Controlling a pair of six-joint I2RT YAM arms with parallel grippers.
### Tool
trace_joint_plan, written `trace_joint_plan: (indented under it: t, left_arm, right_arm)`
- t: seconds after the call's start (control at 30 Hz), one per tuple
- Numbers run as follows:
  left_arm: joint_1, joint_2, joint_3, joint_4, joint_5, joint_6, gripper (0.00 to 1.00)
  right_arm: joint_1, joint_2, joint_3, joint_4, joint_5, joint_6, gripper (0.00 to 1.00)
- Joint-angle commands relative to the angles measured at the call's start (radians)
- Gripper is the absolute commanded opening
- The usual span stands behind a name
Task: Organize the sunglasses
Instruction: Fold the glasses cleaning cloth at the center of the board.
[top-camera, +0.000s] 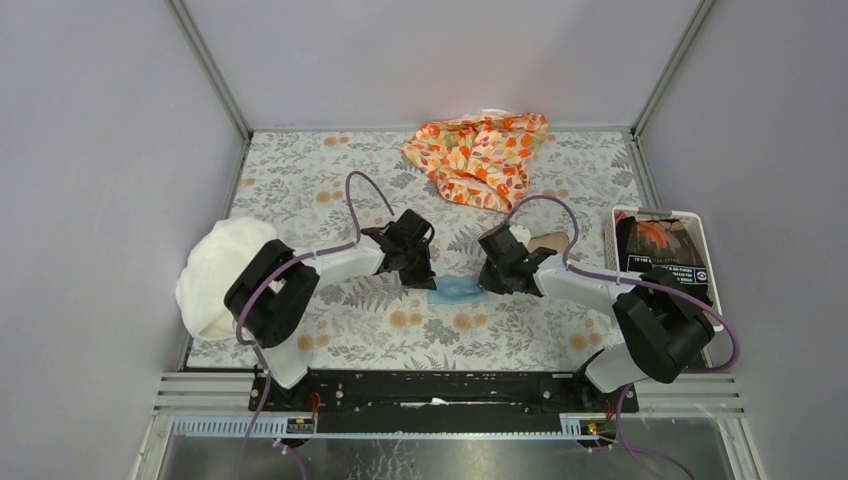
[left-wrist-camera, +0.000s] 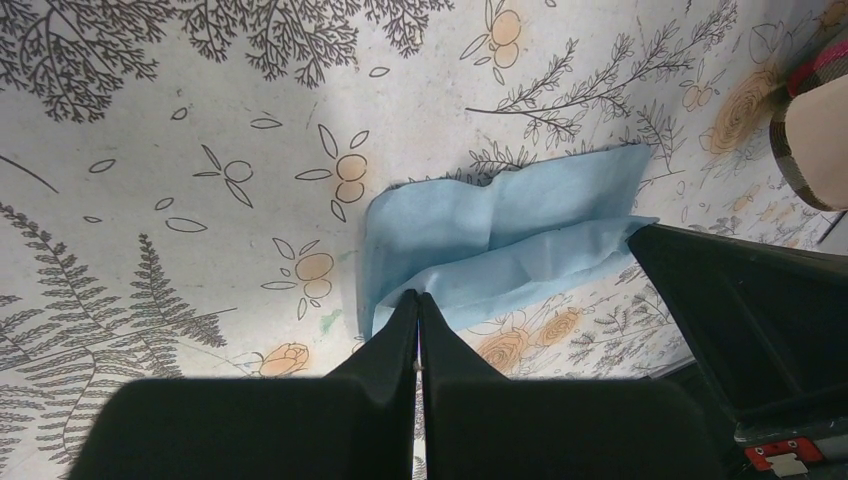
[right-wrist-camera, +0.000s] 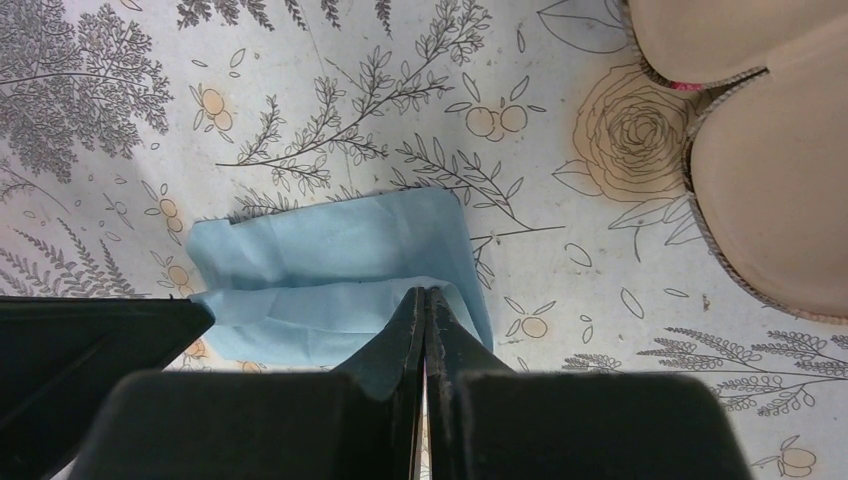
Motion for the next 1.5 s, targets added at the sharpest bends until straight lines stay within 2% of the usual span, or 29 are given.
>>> trace_joint_plan:
  t: [0.0, 0.07, 0.13, 0.23, 0.37, 0.43, 0.53, 0.67, 0.77, 0.93, 1.07, 1.17, 1.3, 1.47]
  left_arm:
    - [0.011, 0.012, 0.014, 0.000, -0.034, 0.014, 0.00]
    - [0.012, 0.010, 0.014, 0.000, -0.038, 0.013, 0.02]
    - [0.012, 0.002, 0.025, -0.013, -0.054, 0.016, 0.11]
    - [0.012, -0.036, 0.052, -0.037, -0.090, 0.033, 0.27]
    - [0.011, -0.105, 0.067, -0.053, -0.152, 0.053, 0.46]
    - [0.010, -0.130, 0.058, -0.053, -0.148, 0.063, 0.48]
    - [0.004, -0.151, 0.022, -0.032, -0.091, 0.081, 0.46]
    - [-0.026, -0.155, -0.039, 0.030, -0.004, 0.084, 0.33]
    - [-0.032, -0.127, -0.078, 0.088, 0.057, 0.052, 0.23]
    - [-0.032, -0.070, -0.136, 0.195, 0.090, 0.020, 0.19]
    - [-0.029, -0.016, -0.138, 0.188, 0.078, 0.047, 0.16]
    - [-0.033, -0.054, -0.145, 0.180, 0.063, 0.040, 0.10]
    - [-0.049, -0.169, -0.160, 0.195, 0.019, 0.033, 0.14]
    - [-0.050, -0.117, -0.137, 0.196, 0.050, 0.033, 0.16]
  right_arm:
    - [-0.010, 0.011, 0.043, 0.018, -0.009, -0.014, 0.00]
    - [-0.012, 0.009, 0.046, 0.017, -0.008, -0.016, 0.10]
    - [-0.012, 0.000, 0.061, 0.002, -0.008, -0.033, 0.22]
    - [-0.013, -0.029, 0.099, -0.043, 0.002, -0.058, 0.32]
    - [-0.012, -0.082, 0.098, -0.054, 0.017, -0.073, 0.34]
    - [-0.012, -0.092, 0.077, -0.039, -0.009, -0.071, 0.33]
    - [-0.009, -0.082, 0.021, 0.004, -0.069, -0.055, 0.25]
    - [-0.006, -0.054, -0.002, 0.026, -0.122, -0.046, 0.07]
    - [-0.006, -0.049, -0.013, 0.029, -0.126, -0.030, 0.00]
    - [-0.007, -0.029, -0.084, 0.095, -0.103, -0.015, 0.00]
    - [-0.007, 0.040, -0.099, 0.103, -0.091, -0.017, 0.00]
    - [-0.006, -0.013, -0.105, 0.096, -0.088, -0.015, 0.00]
    - [-0.006, -0.152, -0.138, 0.103, -0.049, -0.017, 0.00]
    - [0.004, -0.143, -0.114, 0.100, -0.072, -0.030, 0.00]
